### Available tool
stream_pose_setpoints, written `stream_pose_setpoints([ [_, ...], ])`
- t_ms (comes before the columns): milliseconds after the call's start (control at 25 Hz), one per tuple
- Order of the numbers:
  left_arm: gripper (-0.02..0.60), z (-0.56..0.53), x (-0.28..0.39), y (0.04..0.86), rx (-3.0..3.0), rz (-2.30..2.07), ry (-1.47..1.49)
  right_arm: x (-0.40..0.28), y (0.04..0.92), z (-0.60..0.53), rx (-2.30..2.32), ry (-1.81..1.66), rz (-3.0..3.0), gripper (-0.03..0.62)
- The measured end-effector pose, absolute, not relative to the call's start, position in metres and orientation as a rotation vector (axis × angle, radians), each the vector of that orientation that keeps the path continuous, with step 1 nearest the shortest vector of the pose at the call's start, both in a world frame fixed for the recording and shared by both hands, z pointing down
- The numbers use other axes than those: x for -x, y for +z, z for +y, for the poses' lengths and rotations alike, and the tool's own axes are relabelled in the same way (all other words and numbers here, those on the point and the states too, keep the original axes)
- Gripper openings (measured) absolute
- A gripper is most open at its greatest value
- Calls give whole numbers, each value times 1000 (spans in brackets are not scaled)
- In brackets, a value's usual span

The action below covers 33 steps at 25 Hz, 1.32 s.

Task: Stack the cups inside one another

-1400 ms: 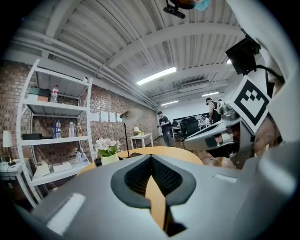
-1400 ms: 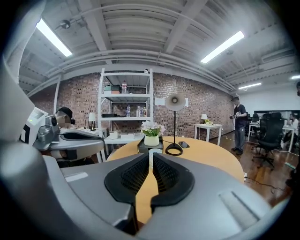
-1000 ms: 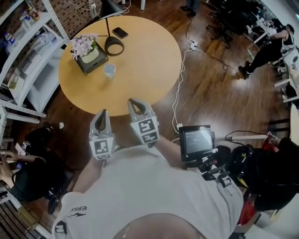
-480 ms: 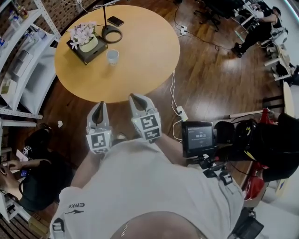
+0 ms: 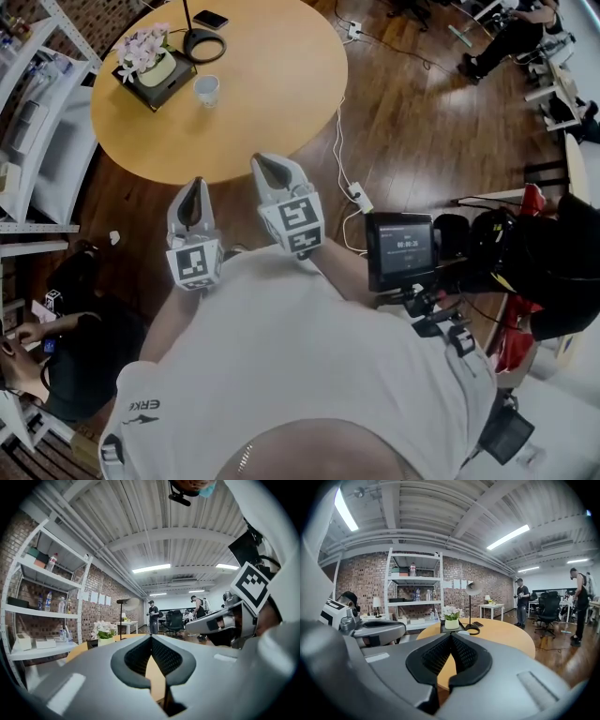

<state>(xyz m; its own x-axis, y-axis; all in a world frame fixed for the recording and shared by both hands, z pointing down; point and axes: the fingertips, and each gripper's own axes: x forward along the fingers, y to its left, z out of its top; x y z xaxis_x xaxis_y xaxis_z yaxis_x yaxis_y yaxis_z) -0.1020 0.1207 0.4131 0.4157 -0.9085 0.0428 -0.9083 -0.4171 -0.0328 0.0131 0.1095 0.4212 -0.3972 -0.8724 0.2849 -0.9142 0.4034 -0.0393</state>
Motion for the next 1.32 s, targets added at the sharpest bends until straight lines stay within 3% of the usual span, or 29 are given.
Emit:
stream_pose_setpoints([
  [1320,2,121,92,428,2683,1701,-78,-9,413,117,-1546,258,-2483,13],
])
